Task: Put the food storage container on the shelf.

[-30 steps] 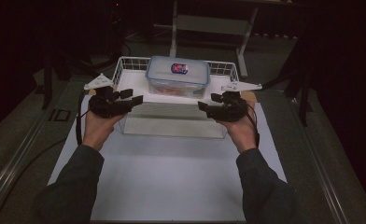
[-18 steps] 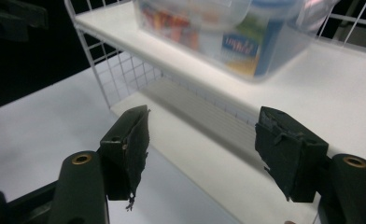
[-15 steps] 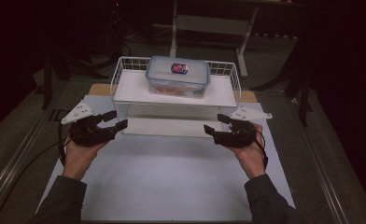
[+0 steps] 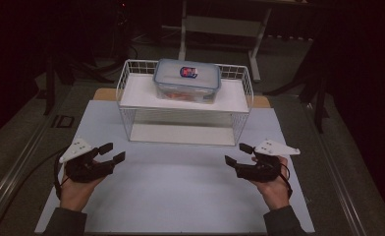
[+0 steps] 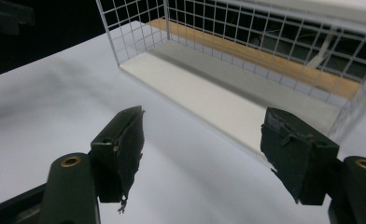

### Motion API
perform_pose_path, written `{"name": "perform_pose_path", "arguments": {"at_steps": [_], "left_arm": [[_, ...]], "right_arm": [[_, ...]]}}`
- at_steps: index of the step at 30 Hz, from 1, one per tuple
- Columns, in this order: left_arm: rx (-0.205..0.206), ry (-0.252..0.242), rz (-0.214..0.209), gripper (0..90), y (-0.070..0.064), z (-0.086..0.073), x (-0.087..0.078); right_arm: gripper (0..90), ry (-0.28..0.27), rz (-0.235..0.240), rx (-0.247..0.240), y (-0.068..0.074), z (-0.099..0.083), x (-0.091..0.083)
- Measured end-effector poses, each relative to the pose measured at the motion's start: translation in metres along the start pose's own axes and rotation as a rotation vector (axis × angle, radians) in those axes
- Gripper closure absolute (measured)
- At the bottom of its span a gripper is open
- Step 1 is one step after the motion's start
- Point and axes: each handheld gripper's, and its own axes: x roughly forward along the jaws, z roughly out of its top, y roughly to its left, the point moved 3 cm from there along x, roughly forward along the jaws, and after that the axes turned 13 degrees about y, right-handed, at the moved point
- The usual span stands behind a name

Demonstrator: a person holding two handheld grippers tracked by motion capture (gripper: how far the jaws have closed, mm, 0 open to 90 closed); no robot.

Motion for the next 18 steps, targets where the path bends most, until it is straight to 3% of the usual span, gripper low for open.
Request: {"name": "perform_pose_path", "arguments": {"at_steps": [4, 9, 18], "left_arm": [[0.006, 0.012, 0.011, 40.9, -0.001, -0.014, -0.006], [0.01, 0.009, 0.018, 40.8, -0.002, -0.031, -0.014], [-0.014, -0.001, 0.031, 40.8, 0.002, -0.04, -0.011]], "right_arm": [[28.6, 0.008, 0.01, -0.004, 0.001, -0.021, -0.006], [25.5, -0.036, 0.031, 0.041, 0.0, -0.053, -0.016], [25.0, -0.082, 0.012, 0.064, -0.005, -0.06, -0.023]]}}
